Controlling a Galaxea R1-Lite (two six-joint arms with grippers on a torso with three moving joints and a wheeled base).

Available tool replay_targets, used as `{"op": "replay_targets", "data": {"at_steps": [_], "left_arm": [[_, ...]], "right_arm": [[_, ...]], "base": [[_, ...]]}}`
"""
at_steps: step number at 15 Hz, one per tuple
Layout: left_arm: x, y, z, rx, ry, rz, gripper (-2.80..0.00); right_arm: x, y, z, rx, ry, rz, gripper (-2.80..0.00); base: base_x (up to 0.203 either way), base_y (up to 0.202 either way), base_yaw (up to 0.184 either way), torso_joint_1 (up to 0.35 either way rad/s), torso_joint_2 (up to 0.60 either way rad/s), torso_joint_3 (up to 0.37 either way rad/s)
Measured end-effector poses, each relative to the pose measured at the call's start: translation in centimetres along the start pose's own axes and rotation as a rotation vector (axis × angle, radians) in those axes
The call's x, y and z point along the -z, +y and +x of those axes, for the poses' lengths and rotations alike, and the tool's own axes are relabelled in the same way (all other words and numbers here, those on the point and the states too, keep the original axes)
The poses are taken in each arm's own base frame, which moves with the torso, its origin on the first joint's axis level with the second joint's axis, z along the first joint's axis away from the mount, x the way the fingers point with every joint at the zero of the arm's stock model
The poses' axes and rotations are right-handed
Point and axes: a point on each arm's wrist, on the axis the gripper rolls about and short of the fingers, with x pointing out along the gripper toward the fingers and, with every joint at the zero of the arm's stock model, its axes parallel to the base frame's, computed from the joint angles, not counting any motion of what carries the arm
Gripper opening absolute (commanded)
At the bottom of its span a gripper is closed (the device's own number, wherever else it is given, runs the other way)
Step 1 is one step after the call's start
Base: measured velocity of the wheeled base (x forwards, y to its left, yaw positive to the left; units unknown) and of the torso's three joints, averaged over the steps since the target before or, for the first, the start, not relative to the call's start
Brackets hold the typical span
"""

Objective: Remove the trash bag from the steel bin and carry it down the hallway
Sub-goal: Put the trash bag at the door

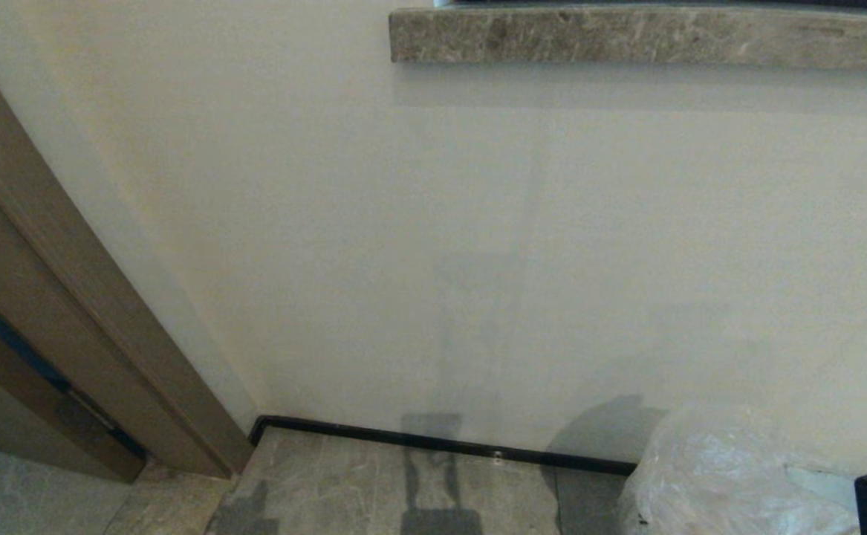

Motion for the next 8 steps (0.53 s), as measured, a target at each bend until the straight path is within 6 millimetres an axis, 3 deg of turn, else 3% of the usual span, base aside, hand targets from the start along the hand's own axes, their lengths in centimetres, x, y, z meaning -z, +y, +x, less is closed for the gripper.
{"op": "replay_targets", "data": {"at_steps": [8], "left_arm": [[0.0, 0.0, 0.0, 0.0, 0.0, 0.0, -2.8]], "right_arm": [[-1.4, -0.3, 5.5, 0.006, 0.025, -0.023, -2.8]], "base": [[0.0, 0.0, 0.0, 0.0, 0.0, 0.0]]}}
